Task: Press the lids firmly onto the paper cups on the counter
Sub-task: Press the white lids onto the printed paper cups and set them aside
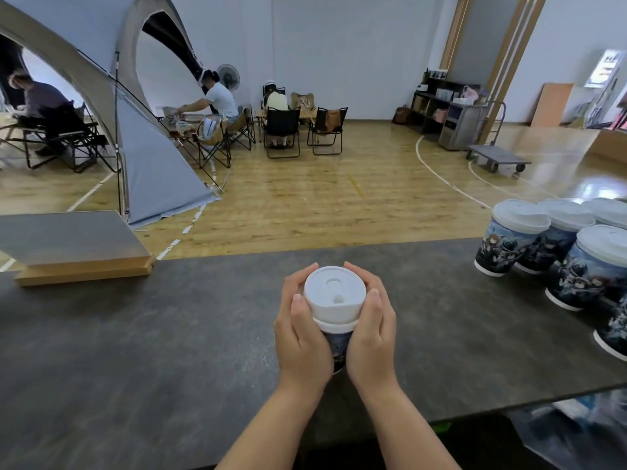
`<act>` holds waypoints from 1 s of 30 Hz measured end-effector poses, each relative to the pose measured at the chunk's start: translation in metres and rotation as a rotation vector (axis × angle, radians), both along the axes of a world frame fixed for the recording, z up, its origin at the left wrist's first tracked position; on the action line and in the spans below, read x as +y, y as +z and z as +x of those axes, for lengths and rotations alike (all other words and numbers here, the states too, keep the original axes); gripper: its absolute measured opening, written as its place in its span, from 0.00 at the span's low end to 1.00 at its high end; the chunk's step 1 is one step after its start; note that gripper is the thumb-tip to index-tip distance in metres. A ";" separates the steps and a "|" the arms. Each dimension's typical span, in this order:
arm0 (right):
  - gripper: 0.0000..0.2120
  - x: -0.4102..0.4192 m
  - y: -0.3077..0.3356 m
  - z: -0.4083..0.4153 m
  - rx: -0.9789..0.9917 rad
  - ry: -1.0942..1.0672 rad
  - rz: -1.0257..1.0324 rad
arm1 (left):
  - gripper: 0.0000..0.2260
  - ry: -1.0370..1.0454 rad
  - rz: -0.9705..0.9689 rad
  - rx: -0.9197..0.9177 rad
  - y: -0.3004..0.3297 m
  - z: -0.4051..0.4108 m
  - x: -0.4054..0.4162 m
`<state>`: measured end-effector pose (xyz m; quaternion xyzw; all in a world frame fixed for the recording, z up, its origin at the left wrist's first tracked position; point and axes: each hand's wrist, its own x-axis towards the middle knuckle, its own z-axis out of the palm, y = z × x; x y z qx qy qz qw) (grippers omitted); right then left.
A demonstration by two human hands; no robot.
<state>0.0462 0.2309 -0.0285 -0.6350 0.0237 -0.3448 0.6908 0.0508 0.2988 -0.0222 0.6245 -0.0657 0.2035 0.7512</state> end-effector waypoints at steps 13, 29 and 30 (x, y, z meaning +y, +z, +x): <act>0.19 0.001 0.004 -0.003 0.061 0.030 0.029 | 0.15 0.053 0.081 0.099 0.002 -0.013 0.004; 0.11 -0.020 0.021 -0.020 0.302 0.107 -0.146 | 0.16 0.006 0.251 0.175 0.026 -0.008 0.016; 0.15 -0.017 0.020 -0.020 0.306 0.111 -0.142 | 0.19 -0.006 0.272 0.167 0.027 -0.010 0.014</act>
